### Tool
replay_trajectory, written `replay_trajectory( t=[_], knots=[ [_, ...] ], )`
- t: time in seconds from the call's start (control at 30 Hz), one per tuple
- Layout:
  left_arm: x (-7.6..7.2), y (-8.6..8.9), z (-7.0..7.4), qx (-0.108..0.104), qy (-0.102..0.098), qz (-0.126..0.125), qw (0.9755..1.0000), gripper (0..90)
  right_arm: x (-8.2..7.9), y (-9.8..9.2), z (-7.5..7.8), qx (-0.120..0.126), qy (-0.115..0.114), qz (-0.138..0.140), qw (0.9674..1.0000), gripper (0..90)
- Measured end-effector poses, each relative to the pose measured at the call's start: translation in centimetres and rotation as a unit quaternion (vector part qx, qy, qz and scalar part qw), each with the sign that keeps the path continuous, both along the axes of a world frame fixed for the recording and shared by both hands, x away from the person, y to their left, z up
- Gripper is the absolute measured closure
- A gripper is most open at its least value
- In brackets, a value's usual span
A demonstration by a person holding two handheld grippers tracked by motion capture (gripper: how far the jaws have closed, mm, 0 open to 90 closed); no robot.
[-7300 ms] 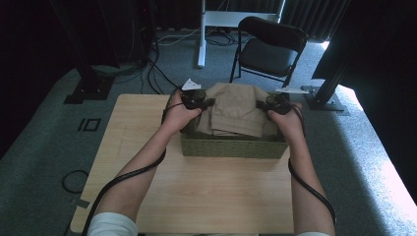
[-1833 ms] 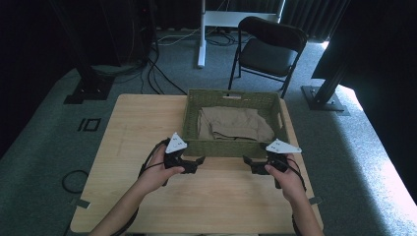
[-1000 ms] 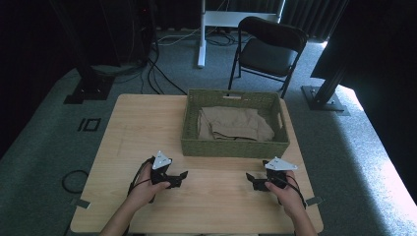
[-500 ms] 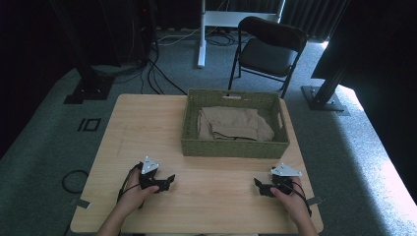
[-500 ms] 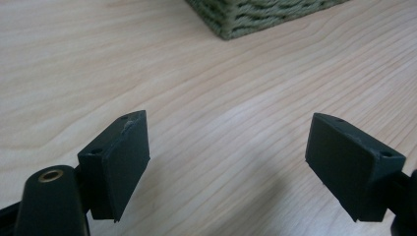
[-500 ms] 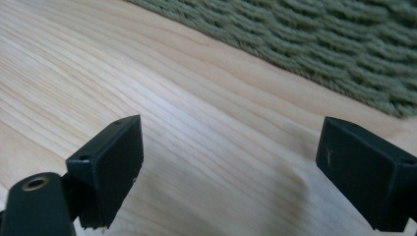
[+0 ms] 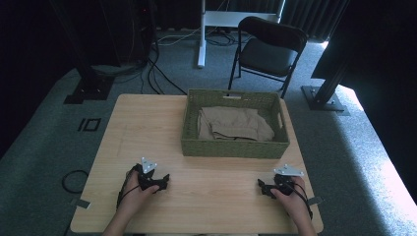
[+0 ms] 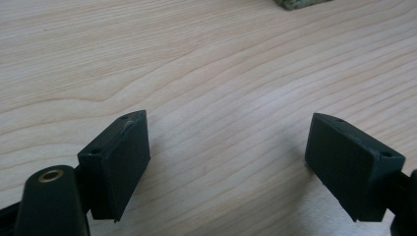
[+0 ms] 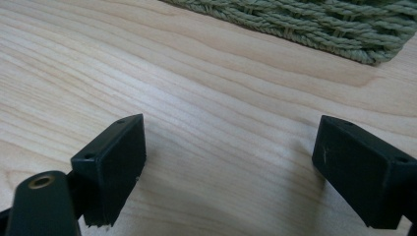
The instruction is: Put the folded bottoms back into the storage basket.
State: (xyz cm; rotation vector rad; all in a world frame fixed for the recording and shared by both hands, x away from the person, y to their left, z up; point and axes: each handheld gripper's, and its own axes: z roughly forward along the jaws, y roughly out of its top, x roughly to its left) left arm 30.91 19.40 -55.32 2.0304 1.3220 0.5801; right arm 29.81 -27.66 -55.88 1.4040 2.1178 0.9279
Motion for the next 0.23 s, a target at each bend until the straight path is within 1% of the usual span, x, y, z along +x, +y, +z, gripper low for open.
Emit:
replay_trajectory(
  t=[0.1, 0.23],
  knots=[
    [0.00, -0.08, 0.00, 0.001, 0.001, 0.008, 1.0000, 15.2, 0.10, -0.02, 0.01, 0.000, 0.001, 0.000, 1.0000, 12.4],
    [0.01, -0.09, -0.01, 0.000, 0.002, 0.008, 1.0000, 15.0, 0.10, -0.02, 0.01, 0.000, 0.001, -0.001, 1.0000, 12.4]
  ],
)
